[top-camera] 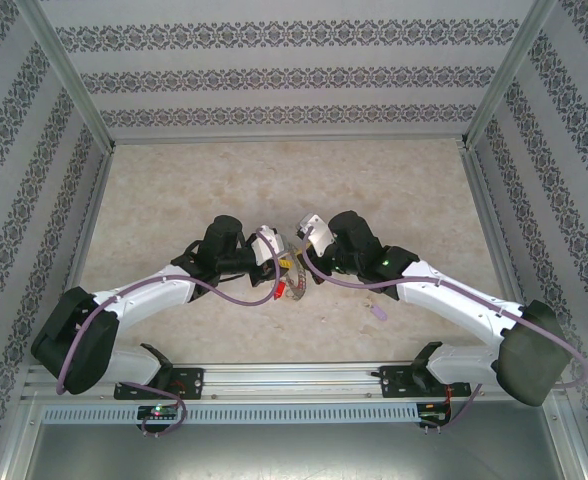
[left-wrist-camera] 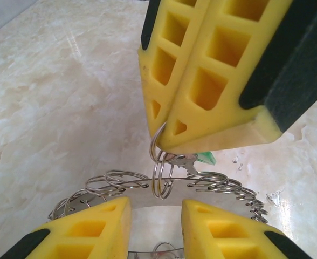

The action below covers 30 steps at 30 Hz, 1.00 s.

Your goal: Put the keys on the keyring

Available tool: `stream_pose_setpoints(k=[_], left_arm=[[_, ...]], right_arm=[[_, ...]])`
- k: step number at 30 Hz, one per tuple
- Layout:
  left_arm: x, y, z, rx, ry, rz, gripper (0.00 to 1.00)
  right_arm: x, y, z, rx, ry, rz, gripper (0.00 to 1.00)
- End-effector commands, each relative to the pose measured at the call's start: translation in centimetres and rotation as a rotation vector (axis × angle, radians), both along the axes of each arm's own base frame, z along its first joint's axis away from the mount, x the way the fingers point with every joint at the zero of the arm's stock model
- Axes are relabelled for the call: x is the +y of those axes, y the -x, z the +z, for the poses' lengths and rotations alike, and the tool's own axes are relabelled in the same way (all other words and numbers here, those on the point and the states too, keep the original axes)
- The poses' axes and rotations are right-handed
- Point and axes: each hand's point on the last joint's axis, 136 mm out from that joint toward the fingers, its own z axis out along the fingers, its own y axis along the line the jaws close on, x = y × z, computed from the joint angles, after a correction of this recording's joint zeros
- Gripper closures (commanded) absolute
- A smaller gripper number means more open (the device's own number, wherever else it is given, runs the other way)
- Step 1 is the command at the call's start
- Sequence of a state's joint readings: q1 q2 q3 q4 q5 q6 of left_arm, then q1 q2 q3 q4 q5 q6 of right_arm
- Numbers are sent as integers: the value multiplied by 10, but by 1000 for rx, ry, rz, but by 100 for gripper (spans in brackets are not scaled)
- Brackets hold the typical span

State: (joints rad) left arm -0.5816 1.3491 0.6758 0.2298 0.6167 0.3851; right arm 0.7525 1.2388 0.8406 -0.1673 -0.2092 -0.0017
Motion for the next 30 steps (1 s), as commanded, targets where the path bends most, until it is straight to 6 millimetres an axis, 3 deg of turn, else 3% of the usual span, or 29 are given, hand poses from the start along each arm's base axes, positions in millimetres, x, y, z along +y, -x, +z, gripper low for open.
stream_pose_setpoints(k=[1,11,18,21,23,30], left_arm=[[-4,1,13,-26,9,-24,69],[-10,0,17,-34,14,-40,70],[-12,-1,11,-23,-7,-43,82],[-11,-1,10,-24,-13,-39,93],[-10,-1,8,-24,-20,-32,100],[-7,-1,6,-46,-10,-13,100]], right_arm=[[11,-5,22,-37,-59,21,100],[14,-4,25,-37,-69,32,100],[16,-1,27,-35,-83,47,100],[15,0,27,-35,-85,49,100],[11,-2,25,-40,-71,23,100],[-20,-17,-1,13,-36,-118,100]])
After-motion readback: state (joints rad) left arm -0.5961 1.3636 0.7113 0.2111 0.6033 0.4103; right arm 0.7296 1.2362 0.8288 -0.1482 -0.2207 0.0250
